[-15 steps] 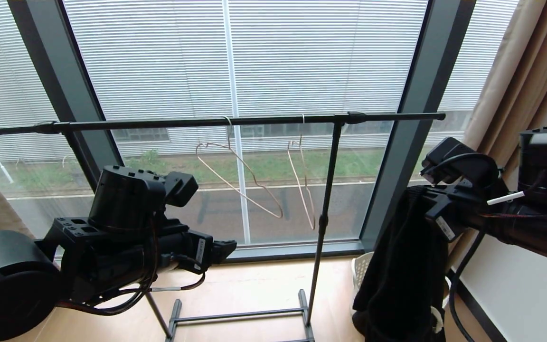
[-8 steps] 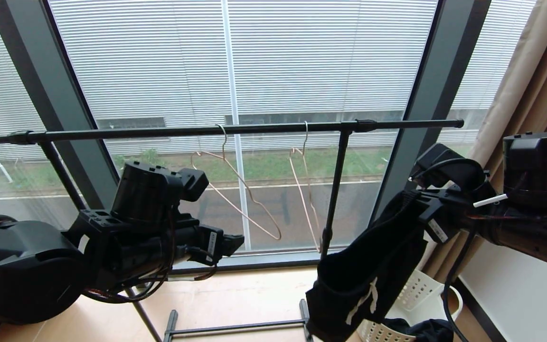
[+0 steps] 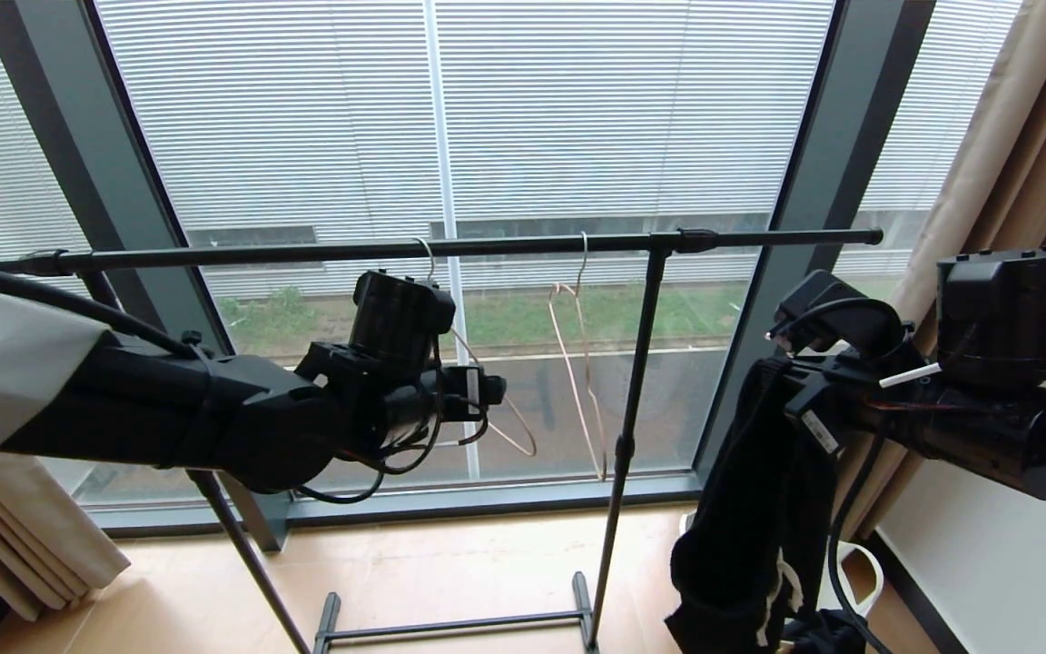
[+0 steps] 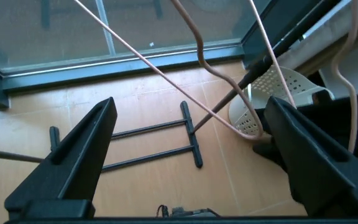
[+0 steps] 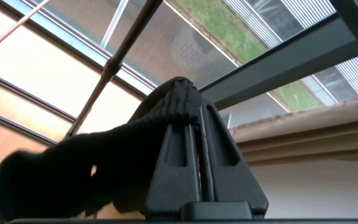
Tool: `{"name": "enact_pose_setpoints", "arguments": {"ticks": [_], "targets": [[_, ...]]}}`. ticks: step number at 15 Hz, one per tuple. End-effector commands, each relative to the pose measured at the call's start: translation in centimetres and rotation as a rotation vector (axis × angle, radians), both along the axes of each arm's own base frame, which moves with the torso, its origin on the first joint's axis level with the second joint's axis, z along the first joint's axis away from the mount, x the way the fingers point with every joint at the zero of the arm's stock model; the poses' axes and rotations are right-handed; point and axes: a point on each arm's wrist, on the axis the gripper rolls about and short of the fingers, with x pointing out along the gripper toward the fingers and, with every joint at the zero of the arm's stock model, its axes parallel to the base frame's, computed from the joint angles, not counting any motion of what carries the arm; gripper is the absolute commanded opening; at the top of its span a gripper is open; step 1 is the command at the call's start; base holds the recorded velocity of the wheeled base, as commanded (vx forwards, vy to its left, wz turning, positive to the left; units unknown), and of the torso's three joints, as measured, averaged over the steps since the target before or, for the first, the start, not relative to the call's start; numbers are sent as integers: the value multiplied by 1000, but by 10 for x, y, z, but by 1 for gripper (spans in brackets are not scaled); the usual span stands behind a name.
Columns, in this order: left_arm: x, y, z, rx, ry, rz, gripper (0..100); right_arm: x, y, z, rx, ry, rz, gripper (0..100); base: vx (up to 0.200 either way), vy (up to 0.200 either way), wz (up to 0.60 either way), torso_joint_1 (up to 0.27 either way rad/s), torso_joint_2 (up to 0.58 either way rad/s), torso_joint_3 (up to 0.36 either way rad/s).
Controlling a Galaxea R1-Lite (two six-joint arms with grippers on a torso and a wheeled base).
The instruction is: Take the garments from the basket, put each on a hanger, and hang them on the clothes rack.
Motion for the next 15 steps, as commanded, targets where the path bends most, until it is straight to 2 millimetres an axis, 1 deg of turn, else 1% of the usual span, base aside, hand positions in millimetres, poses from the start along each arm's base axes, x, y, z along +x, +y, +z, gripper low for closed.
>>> {"name": "enact_pose_setpoints", "arguments": {"ticks": [1, 4, 7, 9, 10, 15], "targets": [[19, -8, -18, 1, 24, 22, 100, 3, 2, -4, -6, 12, 1, 0, 0, 0, 0, 0, 0, 0], [33, -18, -28, -1, 18, 46, 100, 5, 2, -5, -7, 18, 1, 0, 0, 0, 0, 0, 0, 0], [39, -18, -39, 41, 18, 102, 100, 5, 2, -6, -8, 21, 1, 0, 0, 0, 0, 0, 0, 0], [38, -16, -40, 51, 22, 114, 100, 4, 2, -7, -10, 23, -1, 0, 0, 0, 0, 0, 0, 0], [35, -12, -34, 54, 9, 133, 100, 4, 2, -8, -12, 27, 1, 0, 0, 0, 0, 0, 0, 0], [32, -9, -31, 85, -14, 186, 100, 3, 2, -9, -13, 29, 1, 0, 0, 0, 0, 0, 0, 0]]}}
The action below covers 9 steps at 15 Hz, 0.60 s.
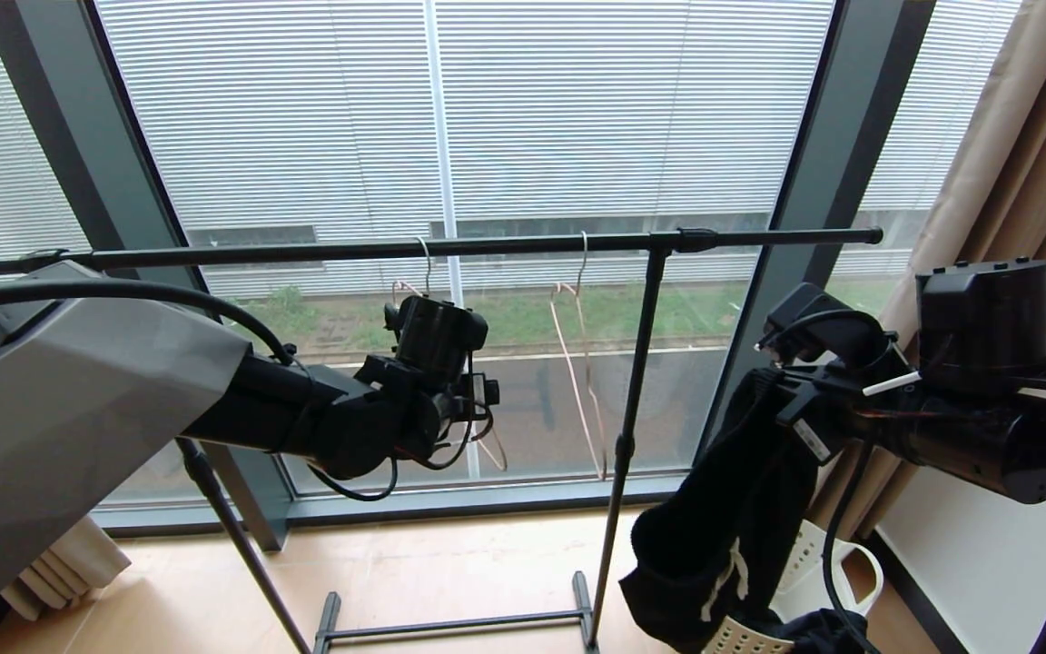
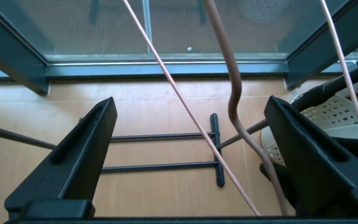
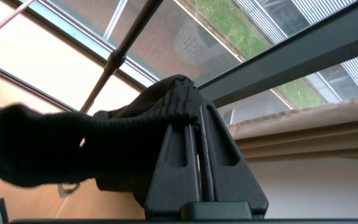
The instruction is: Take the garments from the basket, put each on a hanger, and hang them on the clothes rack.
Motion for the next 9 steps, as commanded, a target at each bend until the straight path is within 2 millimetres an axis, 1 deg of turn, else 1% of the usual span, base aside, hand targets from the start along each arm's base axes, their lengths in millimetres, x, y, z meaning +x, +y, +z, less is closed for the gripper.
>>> {"name": "enact_pose_setpoints", "arguments": {"ticks": [1, 7, 9], "targets": [[-1, 2, 6, -7, -13, 3, 100, 0, 0, 0, 0, -1, 1, 0, 0, 0, 0, 0, 0, 0], [0, 2, 9, -6, -22, 8, 100, 0, 0, 0, 0, -1, 1, 0, 0, 0, 0, 0, 0, 0], [4, 6, 10, -8, -27, 21, 100, 0, 0, 0, 0, -1, 1, 0, 0, 0, 0, 0, 0, 0]]}}
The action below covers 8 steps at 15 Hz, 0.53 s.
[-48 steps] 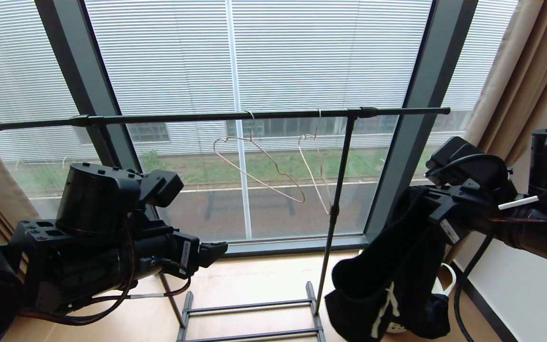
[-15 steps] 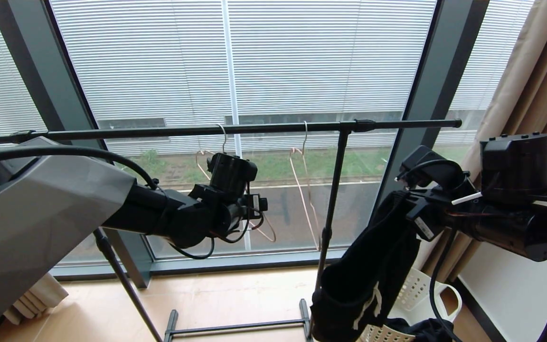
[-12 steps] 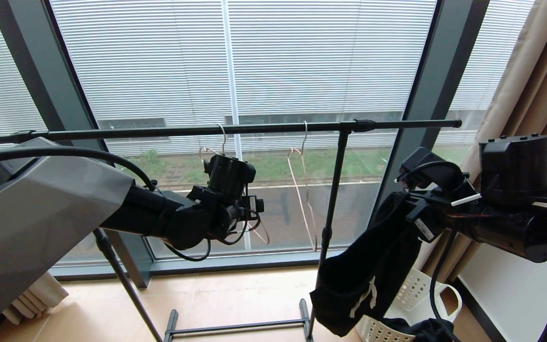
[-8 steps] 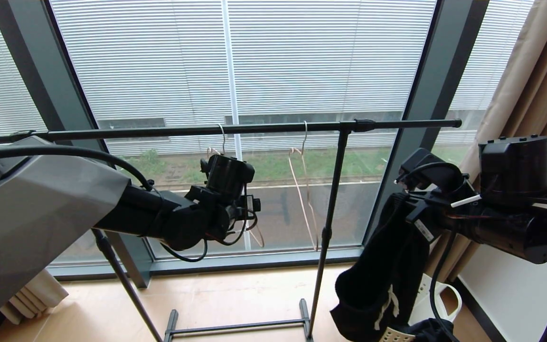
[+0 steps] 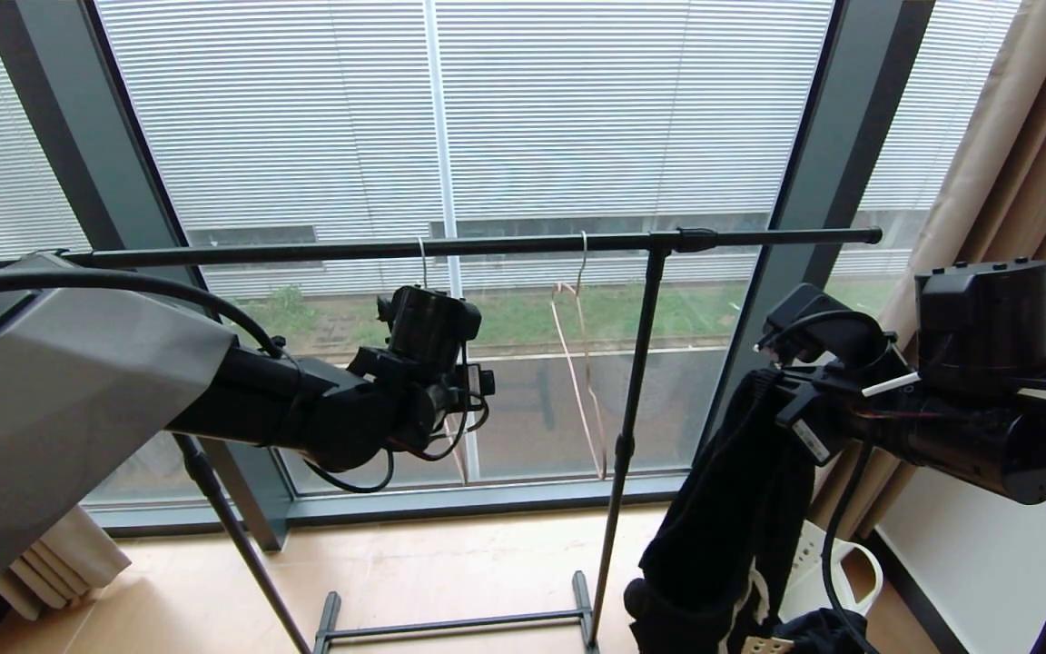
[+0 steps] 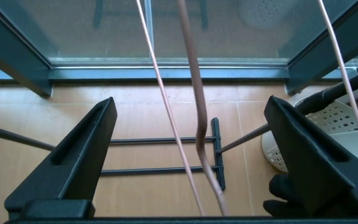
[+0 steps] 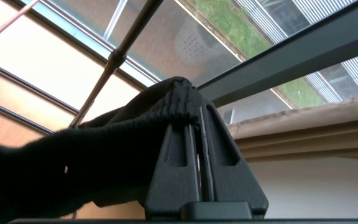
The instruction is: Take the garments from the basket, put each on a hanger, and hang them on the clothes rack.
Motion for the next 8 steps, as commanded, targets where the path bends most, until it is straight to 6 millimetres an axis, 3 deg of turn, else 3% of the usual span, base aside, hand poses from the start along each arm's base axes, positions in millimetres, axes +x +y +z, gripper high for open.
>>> {"name": "enact_pose_setpoints", "arguments": {"ticks": [1, 8], "targets": [[2, 1, 3, -5, -9, 6, 100, 0, 0, 0, -1, 1, 1, 0, 0, 0, 0, 0, 0, 0], [16, 12, -8, 52, 0, 44, 100, -1, 0, -2, -3, 7, 2, 0, 0, 0, 0, 0, 0, 0]]}}
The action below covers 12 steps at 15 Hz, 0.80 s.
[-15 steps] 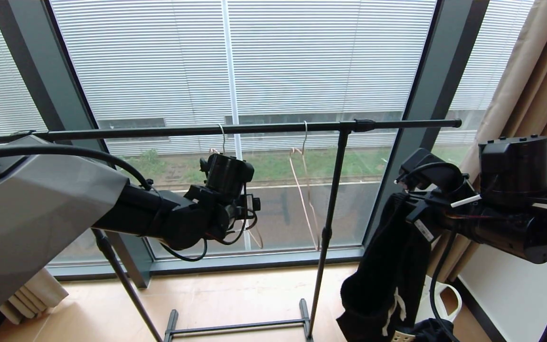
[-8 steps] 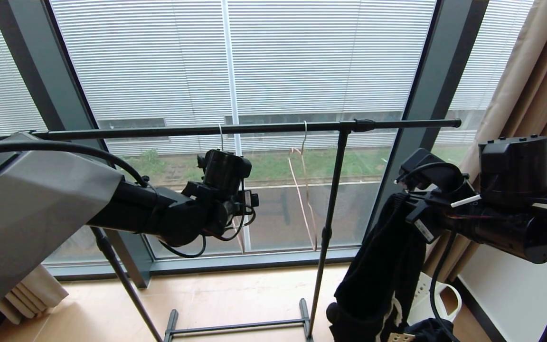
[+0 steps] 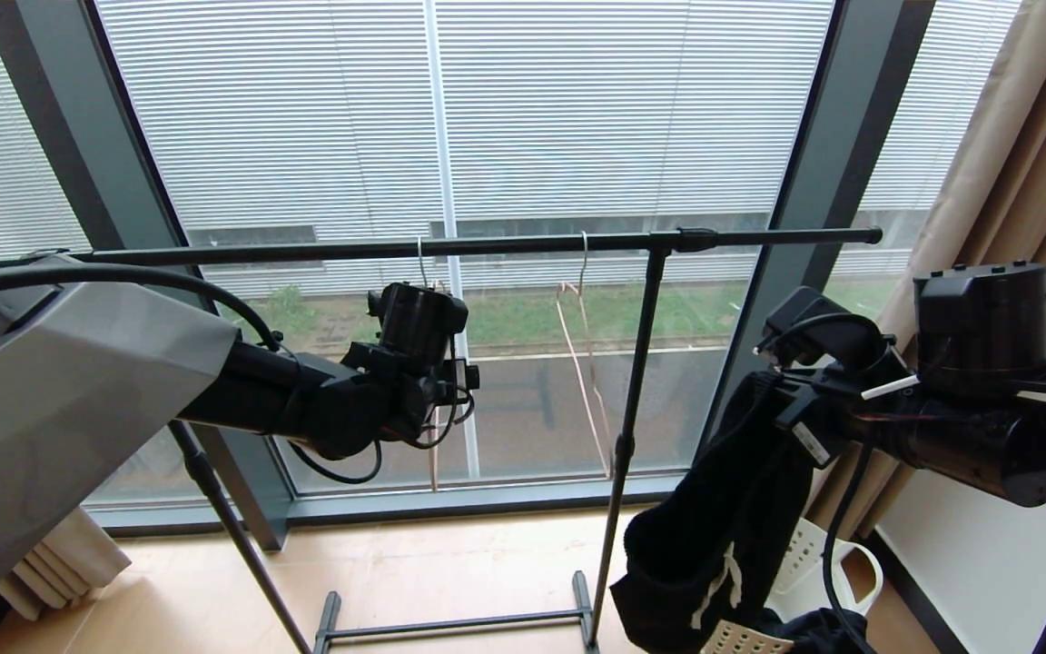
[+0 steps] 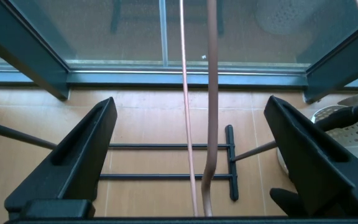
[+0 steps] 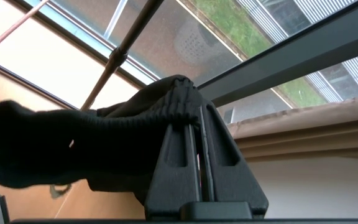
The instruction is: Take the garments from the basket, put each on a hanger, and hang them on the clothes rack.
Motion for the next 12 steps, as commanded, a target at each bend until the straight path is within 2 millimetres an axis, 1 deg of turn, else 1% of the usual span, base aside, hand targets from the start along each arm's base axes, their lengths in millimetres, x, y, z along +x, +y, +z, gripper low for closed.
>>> {"name": "enact_pose_setpoints", "arguments": {"ticks": [1, 2, 3, 12], "targets": [[2, 0, -6, 11, 9, 11, 100, 0, 1, 0, -1, 1, 1, 0, 0, 0, 0, 0, 0, 0], [2, 0, -6, 13, 8, 12, 100, 0, 1, 0, -1, 1, 3, 0, 0, 0, 0, 0, 0, 0], [1, 0, -6, 14, 10, 12, 0, 0, 1, 0, -1, 1, 3, 0, 0, 0, 0, 0, 0, 0], [-1, -3, -3, 11, 3, 2, 0, 0, 1, 0, -3, 1, 3, 0, 0, 0, 0, 0, 0, 0]]}}
